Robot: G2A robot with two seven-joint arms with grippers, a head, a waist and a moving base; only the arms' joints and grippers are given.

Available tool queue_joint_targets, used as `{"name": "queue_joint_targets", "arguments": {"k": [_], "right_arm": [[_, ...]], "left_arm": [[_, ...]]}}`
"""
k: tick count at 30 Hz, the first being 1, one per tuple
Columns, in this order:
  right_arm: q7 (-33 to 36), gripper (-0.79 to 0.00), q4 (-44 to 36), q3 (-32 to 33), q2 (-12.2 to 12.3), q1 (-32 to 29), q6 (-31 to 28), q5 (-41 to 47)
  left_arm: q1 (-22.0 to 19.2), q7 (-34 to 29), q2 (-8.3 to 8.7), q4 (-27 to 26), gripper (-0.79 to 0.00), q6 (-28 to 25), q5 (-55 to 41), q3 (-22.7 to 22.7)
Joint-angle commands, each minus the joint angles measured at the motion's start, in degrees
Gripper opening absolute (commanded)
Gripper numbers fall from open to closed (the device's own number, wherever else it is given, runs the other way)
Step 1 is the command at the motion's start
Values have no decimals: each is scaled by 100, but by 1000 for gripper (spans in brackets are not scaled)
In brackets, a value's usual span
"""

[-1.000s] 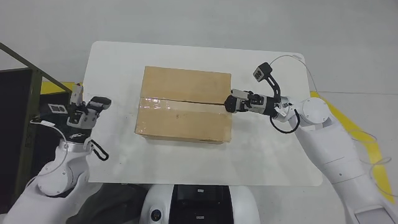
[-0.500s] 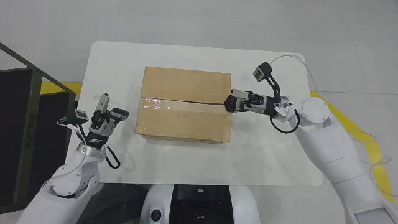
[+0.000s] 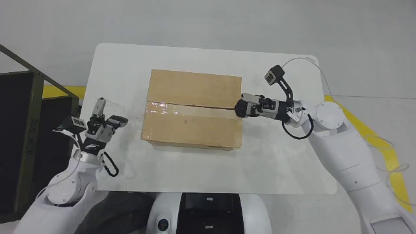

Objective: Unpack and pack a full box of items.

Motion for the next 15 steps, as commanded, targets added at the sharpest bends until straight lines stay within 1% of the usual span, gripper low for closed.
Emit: {"name": "queue_joint_targets", "arguments": {"k": [1, 5, 8, 12, 15], "right_arm": [[0, 0, 0, 0, 0, 0, 0, 0], [0, 0, 0, 0, 0, 0, 0, 0], [0, 0, 0, 0, 0, 0, 0, 0], [0, 0, 0, 0, 0, 0, 0, 0], [0, 0, 0, 0, 0, 0, 0, 0]], "left_arm": [[63, 14, -16, 108, 0, -20, -70, -139], [132, -2, -48, 194, 0, 43, -26, -305], [111, 6, -74, 195, 0, 193, 66, -339], [-10, -381, -88, 182, 0, 613, 131, -245], [-118, -550, -105, 213, 0, 860, 254, -136]]}}
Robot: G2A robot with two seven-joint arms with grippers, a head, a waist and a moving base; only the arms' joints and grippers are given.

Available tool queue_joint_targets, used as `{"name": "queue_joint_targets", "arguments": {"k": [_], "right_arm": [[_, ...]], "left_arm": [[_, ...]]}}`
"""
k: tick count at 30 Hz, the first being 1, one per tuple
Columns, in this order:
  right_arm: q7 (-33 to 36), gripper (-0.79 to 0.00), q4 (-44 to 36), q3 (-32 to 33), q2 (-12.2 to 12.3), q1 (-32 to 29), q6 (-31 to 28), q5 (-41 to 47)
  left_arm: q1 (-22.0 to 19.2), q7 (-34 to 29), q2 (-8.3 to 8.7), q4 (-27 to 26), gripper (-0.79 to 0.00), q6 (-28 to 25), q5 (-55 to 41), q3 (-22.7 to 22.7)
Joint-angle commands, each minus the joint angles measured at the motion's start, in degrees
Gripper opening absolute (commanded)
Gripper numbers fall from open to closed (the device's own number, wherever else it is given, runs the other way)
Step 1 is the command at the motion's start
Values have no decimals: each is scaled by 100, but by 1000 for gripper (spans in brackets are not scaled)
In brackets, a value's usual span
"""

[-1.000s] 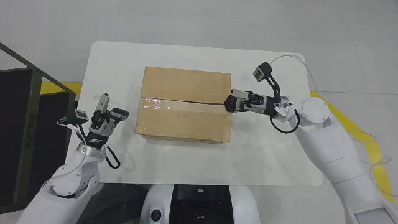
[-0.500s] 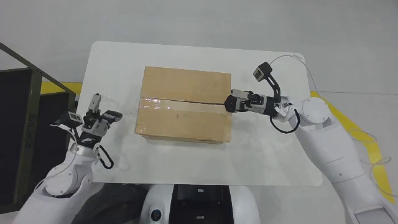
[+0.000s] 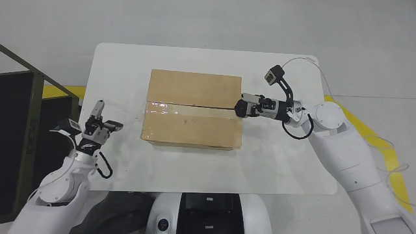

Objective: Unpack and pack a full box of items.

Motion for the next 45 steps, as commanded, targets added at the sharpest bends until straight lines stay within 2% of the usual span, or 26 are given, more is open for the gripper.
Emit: {"name": "queue_joint_targets", "arguments": {"k": [1, 7, 14, 20, 24, 29, 36, 45], "right_arm": [[0, 0, 0, 0, 0, 0, 0, 0], [0, 0, 0, 0, 0, 0, 0, 0], [0, 0, 0, 0, 0, 0, 0, 0], [0, 0, 0, 0, 0, 0, 0, 0], [0, 0, 0, 0, 0, 0, 0, 0], [0, 0, 0, 0, 0, 0, 0, 0], [0, 0, 0, 0, 0, 0, 0, 0], [0, 0, 0, 0, 0, 0, 0, 0]], "left_arm": [[-65, -15, -15, 42, 0, 164, 52, 63], [-292, -27, -62, 129, 0, 674, 381, 319], [-677, -517, -137, 349, 0, 848, -1, 637], [-1048, -309, -243, 478, 0, 691, -379, 851], [-1192, -415, -302, 544, 0, 457, -697, 897], [-1209, -513, -354, 508, 0, 126, -1009, 760], [-920, -396, -401, 241, 0, -232, -1088, 358], [-1008, 291, -441, 241, 0, 85, -538, -61]]}}
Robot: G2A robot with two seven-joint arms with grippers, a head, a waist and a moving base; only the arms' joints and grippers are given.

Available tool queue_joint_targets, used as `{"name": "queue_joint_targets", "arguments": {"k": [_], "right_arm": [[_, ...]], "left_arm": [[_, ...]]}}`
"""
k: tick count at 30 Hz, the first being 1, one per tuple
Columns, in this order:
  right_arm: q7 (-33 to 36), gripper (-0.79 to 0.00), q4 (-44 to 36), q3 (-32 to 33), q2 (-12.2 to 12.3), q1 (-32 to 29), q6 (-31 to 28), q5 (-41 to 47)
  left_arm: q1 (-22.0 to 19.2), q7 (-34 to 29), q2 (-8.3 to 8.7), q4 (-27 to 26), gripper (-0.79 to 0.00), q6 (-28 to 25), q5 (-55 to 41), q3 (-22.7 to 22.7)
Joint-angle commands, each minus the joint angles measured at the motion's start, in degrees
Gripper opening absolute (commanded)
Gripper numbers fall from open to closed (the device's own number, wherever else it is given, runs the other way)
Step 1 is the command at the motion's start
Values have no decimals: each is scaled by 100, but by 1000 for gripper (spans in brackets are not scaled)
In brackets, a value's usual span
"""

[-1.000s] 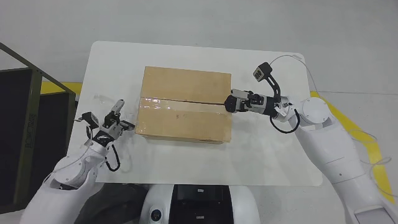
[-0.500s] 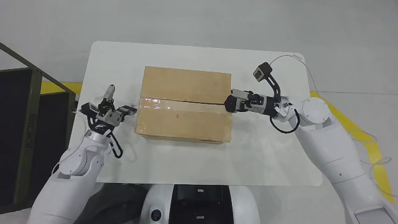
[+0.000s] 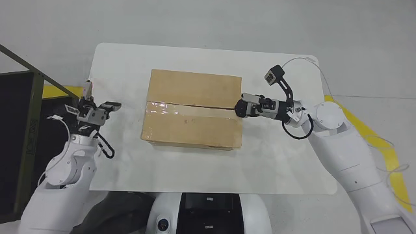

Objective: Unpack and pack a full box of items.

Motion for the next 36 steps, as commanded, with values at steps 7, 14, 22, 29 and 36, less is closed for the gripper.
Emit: {"name": "queue_joint_targets", "arguments": {"k": [7, 14, 22, 29, 36], "right_arm": [[0, 0, 0, 0, 0, 0, 0, 0], [0, 0, 0, 0, 0, 0, 0, 0], [0, 0, 0, 0, 0, 0, 0, 0], [0, 0, 0, 0, 0, 0, 0, 0], [0, 0, 0, 0, 0, 0, 0, 0]], "left_arm": [[53, 343, -41, -11, 0, 159, 408, -327], [487, -73, -109, -282, 0, -83, 184, -503], [746, -678, -170, -462, 0, 82, 178, -334], [76, -619, -272, -122, 0, 274, 362, 465], [-419, -343, -376, 373, 0, 235, 375, 861]]}}
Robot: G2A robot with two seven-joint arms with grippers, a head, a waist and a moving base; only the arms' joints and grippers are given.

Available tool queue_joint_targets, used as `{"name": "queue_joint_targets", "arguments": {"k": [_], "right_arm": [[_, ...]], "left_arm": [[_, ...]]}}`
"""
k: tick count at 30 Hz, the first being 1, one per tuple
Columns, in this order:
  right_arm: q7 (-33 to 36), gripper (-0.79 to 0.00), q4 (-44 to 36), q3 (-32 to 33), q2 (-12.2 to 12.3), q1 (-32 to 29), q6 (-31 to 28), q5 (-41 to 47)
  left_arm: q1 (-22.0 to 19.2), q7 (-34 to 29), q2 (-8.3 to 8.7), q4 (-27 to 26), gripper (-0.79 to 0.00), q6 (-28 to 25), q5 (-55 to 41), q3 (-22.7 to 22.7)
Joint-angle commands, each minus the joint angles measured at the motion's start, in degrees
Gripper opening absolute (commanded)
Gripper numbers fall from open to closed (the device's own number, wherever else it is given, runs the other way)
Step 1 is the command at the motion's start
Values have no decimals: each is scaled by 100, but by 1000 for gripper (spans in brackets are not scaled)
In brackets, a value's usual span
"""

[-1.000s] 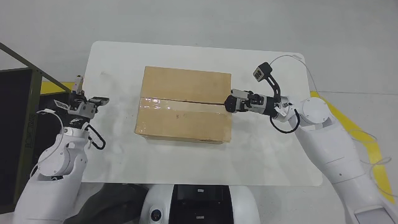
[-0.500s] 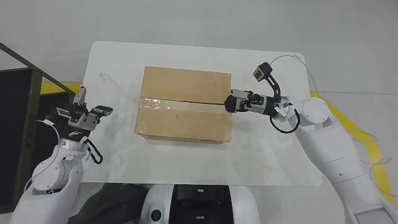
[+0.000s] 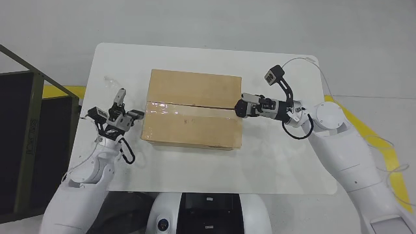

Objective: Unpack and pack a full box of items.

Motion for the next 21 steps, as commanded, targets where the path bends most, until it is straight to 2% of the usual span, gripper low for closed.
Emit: {"name": "queue_joint_targets", "arguments": {"k": [1, 4, 15, 21], "right_arm": [[0, 0, 0, 0, 0, 0, 0, 0], [0, 0, 0, 0, 0, 0, 0, 0], [0, 0, 0, 0, 0, 0, 0, 0], [0, 0, 0, 0, 0, 0, 0, 0]], "left_arm": [[-66, 40, -21, 108, 0, -70, -60, 8], [-131, -14, -54, 211, 0, -194, -199, 30], [-615, -250, -140, 568, 0, 254, -225, 294], [-741, -384, -207, 753, 0, 105, -720, 296]]}}
